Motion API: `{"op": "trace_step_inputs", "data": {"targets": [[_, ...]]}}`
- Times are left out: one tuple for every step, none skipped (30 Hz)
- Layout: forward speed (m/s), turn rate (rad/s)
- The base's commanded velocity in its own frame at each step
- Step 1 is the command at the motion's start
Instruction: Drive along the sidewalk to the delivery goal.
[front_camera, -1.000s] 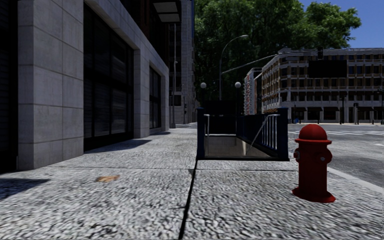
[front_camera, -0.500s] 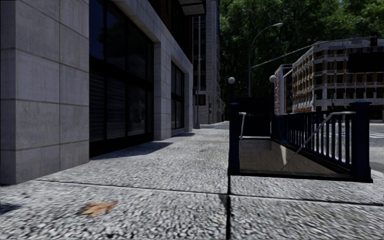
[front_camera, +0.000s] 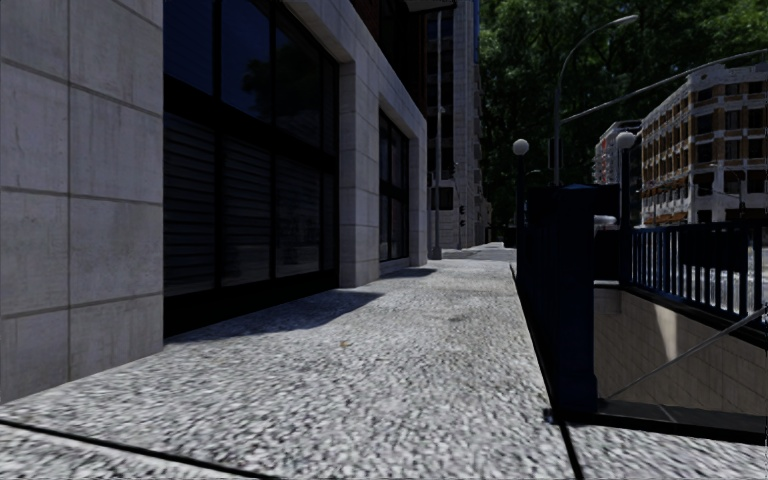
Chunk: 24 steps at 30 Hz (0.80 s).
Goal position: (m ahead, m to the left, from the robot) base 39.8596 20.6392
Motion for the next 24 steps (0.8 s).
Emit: {"op": "trace_step_inputs", "data": {"targets": [[2.0, 0.16], [2.0, 0.0], [2.0, 0.0], [2.0, 0.0], [2.0, 0.0], [2.0, 0.0], [2.0, -0.03], [2.0, -0.05], [2.0, -0.05], [2.0, -0.07], [2.0, -0.07], [2.0, -0.09], [2.0, -0.09], [2.0, -0.1], [2.0, -0.17], [2.0, -0.21], [2.0, -0.22], [2.0, -0.22], [2.0, -0.23], [2.0, -0.24], [2.0, -0.24], [2.0, -0.24], [2.0, -0.24], [2.0, -0.24]]}}
